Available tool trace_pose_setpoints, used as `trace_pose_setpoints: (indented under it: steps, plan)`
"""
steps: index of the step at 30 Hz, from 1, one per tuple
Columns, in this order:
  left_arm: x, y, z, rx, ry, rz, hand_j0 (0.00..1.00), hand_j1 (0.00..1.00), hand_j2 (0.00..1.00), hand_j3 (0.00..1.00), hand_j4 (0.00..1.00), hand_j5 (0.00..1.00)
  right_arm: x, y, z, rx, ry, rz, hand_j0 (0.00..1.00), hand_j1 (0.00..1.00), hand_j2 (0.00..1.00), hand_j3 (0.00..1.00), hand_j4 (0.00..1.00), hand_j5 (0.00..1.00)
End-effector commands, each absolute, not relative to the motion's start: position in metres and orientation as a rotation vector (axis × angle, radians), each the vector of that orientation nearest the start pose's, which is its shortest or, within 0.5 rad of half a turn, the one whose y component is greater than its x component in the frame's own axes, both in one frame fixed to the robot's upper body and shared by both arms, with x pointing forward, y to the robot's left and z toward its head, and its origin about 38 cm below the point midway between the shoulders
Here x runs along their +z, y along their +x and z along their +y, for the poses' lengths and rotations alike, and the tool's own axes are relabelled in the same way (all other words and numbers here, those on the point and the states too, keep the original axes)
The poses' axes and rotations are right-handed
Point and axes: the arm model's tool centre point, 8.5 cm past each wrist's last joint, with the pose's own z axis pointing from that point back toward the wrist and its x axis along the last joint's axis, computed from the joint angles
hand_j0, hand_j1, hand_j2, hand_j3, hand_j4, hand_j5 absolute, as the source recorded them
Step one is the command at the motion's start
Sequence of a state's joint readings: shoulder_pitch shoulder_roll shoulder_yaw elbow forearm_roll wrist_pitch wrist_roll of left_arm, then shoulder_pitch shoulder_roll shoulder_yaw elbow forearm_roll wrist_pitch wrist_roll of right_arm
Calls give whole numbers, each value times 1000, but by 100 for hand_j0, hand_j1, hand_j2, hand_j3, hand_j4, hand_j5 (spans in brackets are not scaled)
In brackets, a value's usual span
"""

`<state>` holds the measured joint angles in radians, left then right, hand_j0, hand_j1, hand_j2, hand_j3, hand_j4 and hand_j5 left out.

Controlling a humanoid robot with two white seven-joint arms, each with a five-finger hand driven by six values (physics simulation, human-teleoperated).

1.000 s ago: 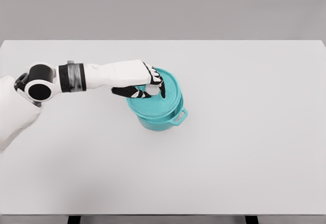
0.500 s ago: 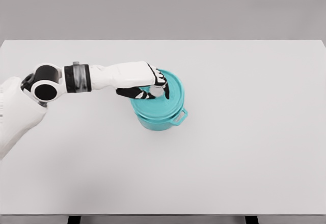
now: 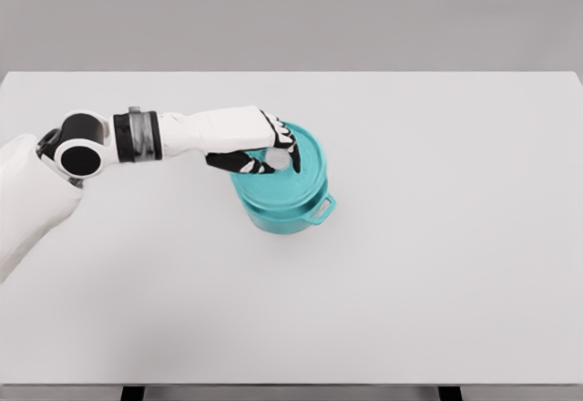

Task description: Cover the pot with left arm

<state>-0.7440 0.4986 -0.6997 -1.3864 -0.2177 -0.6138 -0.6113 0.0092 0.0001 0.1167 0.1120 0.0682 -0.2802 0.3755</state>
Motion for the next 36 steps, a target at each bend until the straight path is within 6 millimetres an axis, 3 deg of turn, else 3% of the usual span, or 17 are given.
trace_pose_setpoints:
  steps: [1,12,19,22,36]
  plan:
    - [216,448,164,2742,51,2374,56,56,56,56,56,56,-253,-22,-239,216,311,-113,100,100,100,100,100,100]
    - [210,448,163,2759,140,2386,56,56,56,56,56,56,-253,-22,-239,216,311,-113,100,100,100,100,100,100]
    - [204,459,173,2801,125,2416,56,56,56,56,56,56,-253,-22,-239,216,311,-113,100,100,100,100,100,100]
    - [195,459,169,2837,157,2386,56,56,56,56,56,56,-253,-22,-239,216,311,-113,100,100,100,100,100,100]
    - [195,459,158,2814,184,2393,56,56,56,56,56,56,-253,-22,-239,216,311,-113,100,100,100,100,100,100]
